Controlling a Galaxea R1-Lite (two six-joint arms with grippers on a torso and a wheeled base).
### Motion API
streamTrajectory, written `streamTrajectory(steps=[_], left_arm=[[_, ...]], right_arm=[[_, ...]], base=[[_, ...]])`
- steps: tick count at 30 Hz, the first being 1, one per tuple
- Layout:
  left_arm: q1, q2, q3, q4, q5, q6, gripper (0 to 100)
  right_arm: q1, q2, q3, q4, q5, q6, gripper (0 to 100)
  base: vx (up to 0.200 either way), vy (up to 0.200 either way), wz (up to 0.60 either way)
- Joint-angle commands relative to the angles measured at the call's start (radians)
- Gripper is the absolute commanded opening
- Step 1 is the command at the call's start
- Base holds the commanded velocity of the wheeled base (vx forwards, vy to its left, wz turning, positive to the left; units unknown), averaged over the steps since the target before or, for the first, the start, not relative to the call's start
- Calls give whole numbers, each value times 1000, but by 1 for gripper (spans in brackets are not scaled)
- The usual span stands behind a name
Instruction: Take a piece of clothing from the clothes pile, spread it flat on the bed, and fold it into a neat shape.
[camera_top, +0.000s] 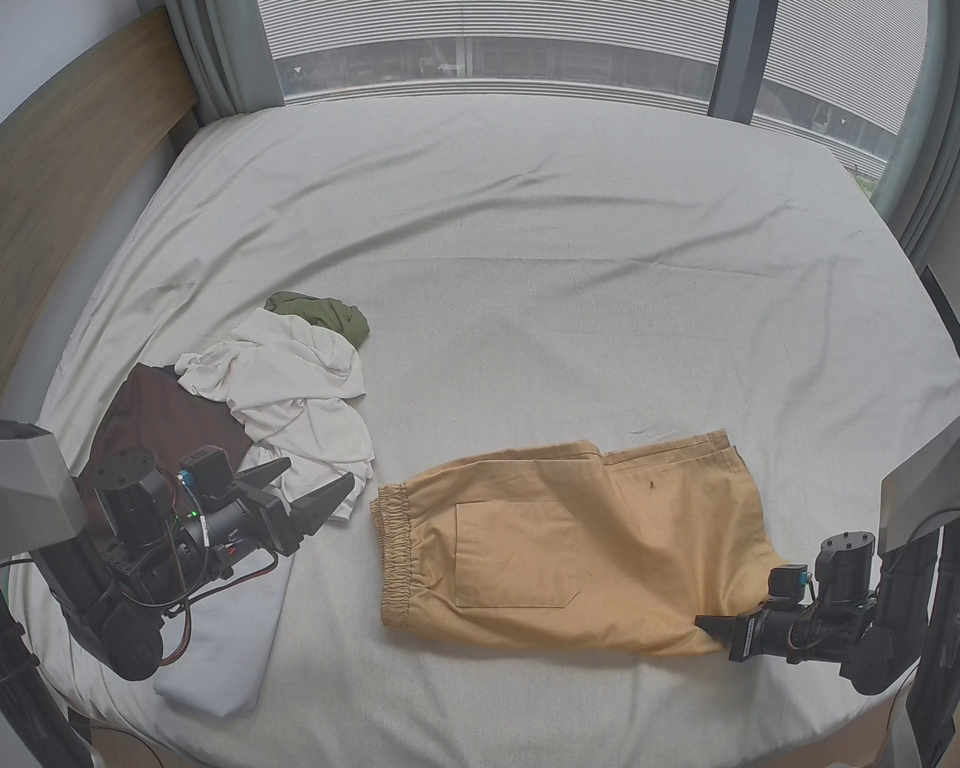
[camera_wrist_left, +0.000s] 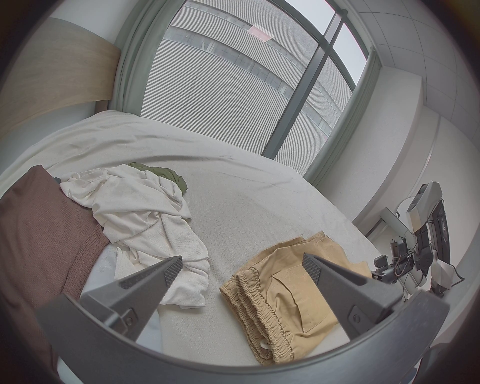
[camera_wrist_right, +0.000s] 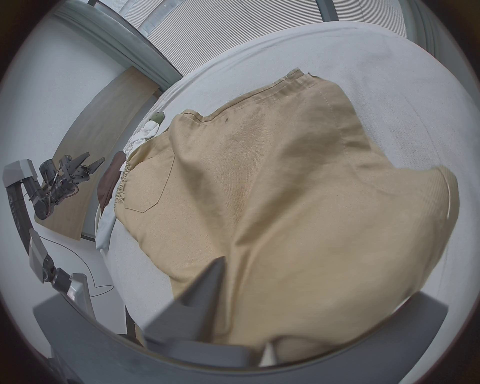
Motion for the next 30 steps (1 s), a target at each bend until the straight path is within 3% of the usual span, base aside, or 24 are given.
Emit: streamTrajectory(steps=[1,6,12,14,18,23,30], left_arm=[[0,3,0,0,0,0,100],[0,10,-2,0,0,0,100],[-1,12,2,0,0,0,100],[-3,18,2,0,0,0,100],[-5,33,3,0,0,1,100],[-11,44,9,0,0,-2,100],[-23,53,31,-2,-3,-16,100]], right_arm=[[17,-9,17,-2,0,3,100],[-17,-41,8,-4,-14,2,100],[-164,-67,-47,-4,-26,-24,100],[-247,-70,-84,-2,-21,-52,100],[-313,-73,-141,-2,-21,-57,100],[-338,-73,-211,-2,-12,-52,100],[-322,-101,-231,-2,57,-41,100]], base=[[0,0,0],[0,0,0],[0,0,0],[0,0,0],[0,0,0],[0,0,0],[0,0,0]])
